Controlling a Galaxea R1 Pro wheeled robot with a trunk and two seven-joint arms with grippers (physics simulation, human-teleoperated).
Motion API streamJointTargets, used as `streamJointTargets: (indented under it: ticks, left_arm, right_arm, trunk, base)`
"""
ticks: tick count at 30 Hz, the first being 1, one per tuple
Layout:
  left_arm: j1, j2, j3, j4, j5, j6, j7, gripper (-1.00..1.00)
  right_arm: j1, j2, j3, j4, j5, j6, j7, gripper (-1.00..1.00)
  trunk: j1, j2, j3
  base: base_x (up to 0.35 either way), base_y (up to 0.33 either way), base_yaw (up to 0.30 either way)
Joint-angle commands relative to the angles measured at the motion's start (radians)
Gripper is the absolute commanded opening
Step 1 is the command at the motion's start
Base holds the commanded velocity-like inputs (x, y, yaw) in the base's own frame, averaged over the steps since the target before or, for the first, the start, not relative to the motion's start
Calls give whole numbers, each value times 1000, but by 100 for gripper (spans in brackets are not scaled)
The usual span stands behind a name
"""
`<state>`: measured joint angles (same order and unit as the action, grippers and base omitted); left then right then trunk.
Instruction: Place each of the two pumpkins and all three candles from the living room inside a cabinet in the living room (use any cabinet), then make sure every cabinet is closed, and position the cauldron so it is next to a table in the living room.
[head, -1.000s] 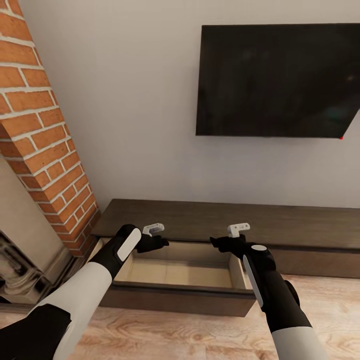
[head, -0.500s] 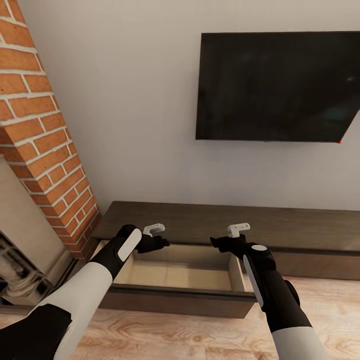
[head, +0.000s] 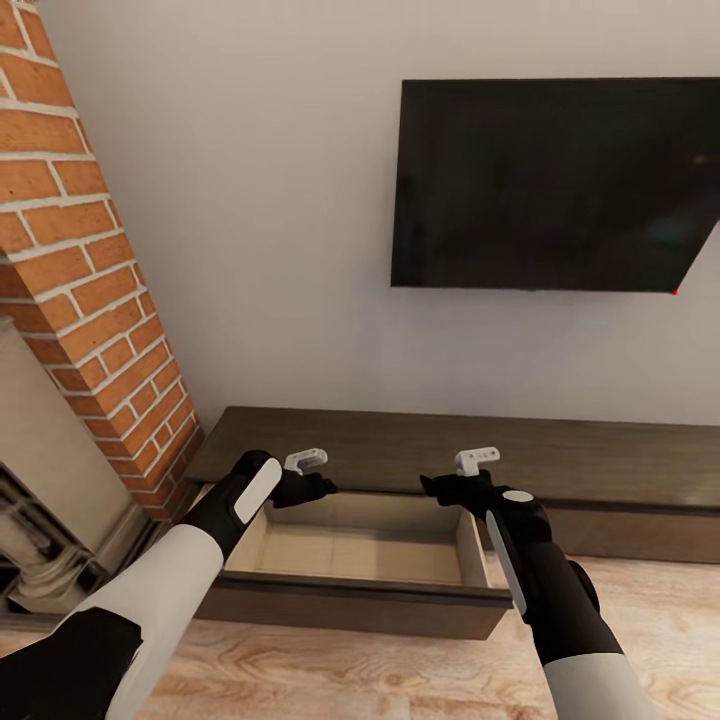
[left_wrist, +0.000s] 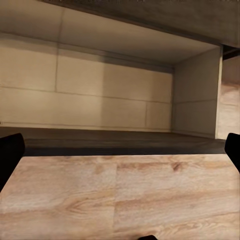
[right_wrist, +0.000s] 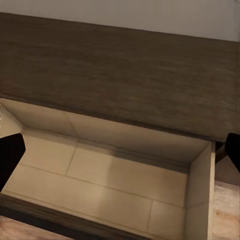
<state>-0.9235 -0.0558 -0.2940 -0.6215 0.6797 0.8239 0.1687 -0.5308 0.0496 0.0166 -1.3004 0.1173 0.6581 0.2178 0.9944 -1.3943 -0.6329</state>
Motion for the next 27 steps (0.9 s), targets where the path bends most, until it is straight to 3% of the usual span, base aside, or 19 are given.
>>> streamJointTargets:
  ticks: [1, 12, 15, 22, 27]
  left_arm:
    - [0, 0, 0, 0, 0, 0, 0, 100]
    - [0, 2, 0, 6, -1, -3, -1, 100]
    - [0, 0, 1, 54, -2, -8, -1, 100]
    - [0, 4, 1, 78, -2, -12, -2, 100]
    - [0, 5, 2, 172, -3, -28, -2, 100]
  right_arm:
    - [0, 0, 0, 1, 0, 0, 0, 100]
    - [0, 3, 0, 6, 4, -1, 0, 100]
    - [0, 6, 0, 4, 11, -2, -2, 100]
    - [0, 5, 0, 7, 12, -3, -3, 100]
    - [0, 4, 1, 51, 12, -4, -7, 100]
  trunk:
    - [-4, 7, 3]
    - [-46, 84, 38]
    - [-58, 105, 47]
    - [-84, 154, 69]
    - [-104, 189, 85]
  base:
    - [0, 0, 0]
    - [0, 0, 0]
    - [0, 0, 0]
    - [0, 0, 0]
    - [0, 0, 0]
